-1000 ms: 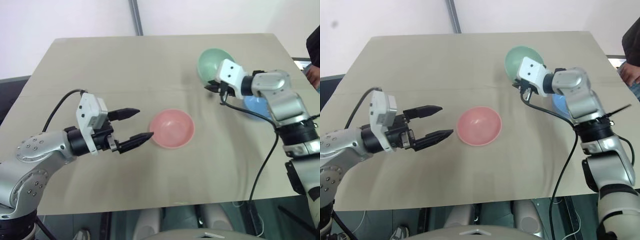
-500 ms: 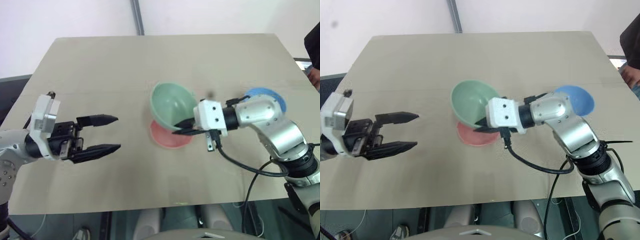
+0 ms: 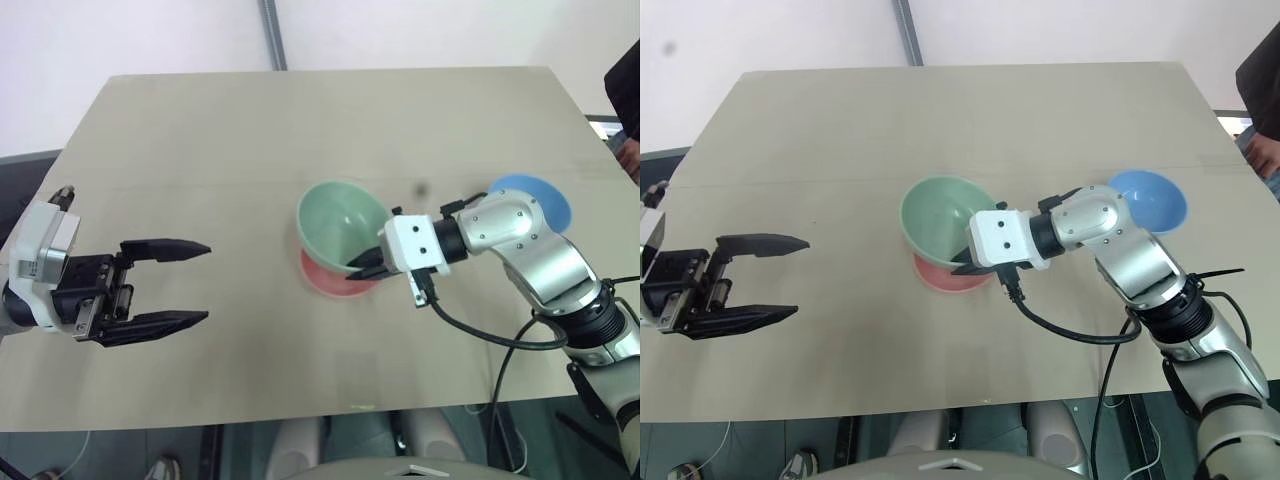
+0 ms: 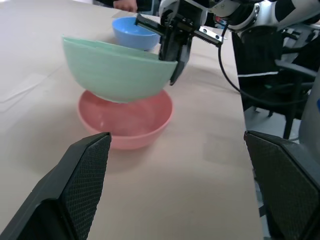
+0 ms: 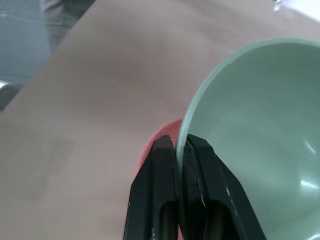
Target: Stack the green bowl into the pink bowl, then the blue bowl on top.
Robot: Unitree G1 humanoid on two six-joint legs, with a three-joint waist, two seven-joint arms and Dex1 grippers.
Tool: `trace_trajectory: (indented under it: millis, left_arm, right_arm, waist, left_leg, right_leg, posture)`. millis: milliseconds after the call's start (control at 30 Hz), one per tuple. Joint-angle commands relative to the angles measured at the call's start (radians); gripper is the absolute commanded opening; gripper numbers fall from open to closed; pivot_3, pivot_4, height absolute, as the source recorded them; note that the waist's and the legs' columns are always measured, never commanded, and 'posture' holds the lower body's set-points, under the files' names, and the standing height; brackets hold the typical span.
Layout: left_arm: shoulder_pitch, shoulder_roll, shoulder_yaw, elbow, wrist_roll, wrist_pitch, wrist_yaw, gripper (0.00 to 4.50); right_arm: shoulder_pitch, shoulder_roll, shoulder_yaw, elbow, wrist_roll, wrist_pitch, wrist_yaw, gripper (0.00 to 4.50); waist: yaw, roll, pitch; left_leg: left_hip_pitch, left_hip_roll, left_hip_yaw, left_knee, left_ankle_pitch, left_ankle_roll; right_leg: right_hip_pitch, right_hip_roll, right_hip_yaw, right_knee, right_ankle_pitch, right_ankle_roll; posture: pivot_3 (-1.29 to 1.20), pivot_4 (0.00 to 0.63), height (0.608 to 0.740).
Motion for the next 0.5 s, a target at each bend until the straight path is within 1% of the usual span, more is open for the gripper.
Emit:
trace_trajectory:
  millis: [33,133,233,300,367,433,500]
  left_arm:
    - [-0.026,-0.008,0.003,-0.023,-0.001,-0.021,0.027,4.5]
    - [-0.046,-0.02,-0.016,-0.032,0.0,-0.021,0.046,4.5]
    - [-0.072,-0.034,-0.041,-0.047,-0.006,-0.02,0.072,4.5]
    - [-0.098,-0.044,-0.066,-0.066,-0.021,-0.009,0.088,4.5]
    - [-0.135,-0.058,-0.102,-0.077,-0.026,-0.005,0.107,4.5]
    - [-0.188,-0.076,-0.153,-0.085,-0.03,0.0,0.133,4.5]
    - [-0.249,-0.098,-0.214,-0.098,-0.03,0.003,0.162,4.5]
  right_arm:
    - [-0.009,0.009,-0.005,-0.04,0.005,-0.016,-0.006,2.09]
    - [-0.001,0.036,-0.053,-0.045,0.011,0.009,-0.074,3.53]
    - [0.003,0.039,-0.159,-0.093,0.103,0.128,-0.133,3.53]
    - [0.007,0.021,-0.249,-0.126,0.163,0.223,-0.184,3.53]
    - [0.02,-0.015,-0.338,-0.148,0.187,0.316,-0.251,3.53]
    - [0.063,-0.085,-0.411,-0.15,0.141,0.382,-0.332,3.53]
    - [0.165,-0.185,-0.481,-0.141,0.076,0.435,-0.4,3.53]
  waist:
    - [0.0,0.0,0.0]
    - [-0.001,0.0,0.0]
    - [0.0,0.0,0.0]
    - [0.005,0.0,0.0]
    - [0.014,0.0,0.0]
    - [0.019,0.0,0.0]
    - [0.034,-0.001,0.0]
  left_leg:
    - [0.0,0.0,0.0,0.0,0.0,0.0]
    - [0.0,0.0,0.0,0.0,0.0,0.0]
    - [0.0,0.0,0.0,0.0,0.0,-0.001]
    - [-0.001,0.0,-0.001,0.0,0.001,-0.002]
    - [-0.001,0.0,-0.001,0.0,0.001,-0.002]
    - [-0.001,-0.001,-0.001,0.0,0.001,-0.001]
    - [-0.001,-0.001,-0.002,0.0,-0.001,0.002]
  right_leg:
    - [0.0,0.0,0.0,0.0,0.0,0.0]
    - [0.0,0.0,0.0,0.0,0.0,0.0]
    - [0.0,0.0,0.0,0.0,0.0,0.0]
    - [0.0,0.0,0.0,0.0,0.0,0.0]
    - [0.0,-0.001,-0.001,0.0,0.0,0.0]
    - [0.0,-0.001,-0.001,0.0,0.0,0.0]
    - [0.001,-0.001,-0.002,-0.001,0.0,0.0]
  posture:
    - [0.0,0.15,0.74]
    - [0.0,0.15,0.74]
    - [0.0,0.15,0.74]
    - [0.0,0.15,0.74]
    - [0.0,0.15,0.74]
    - [0.0,0.15,0.74]
    - [0.0,0.15,0.74]
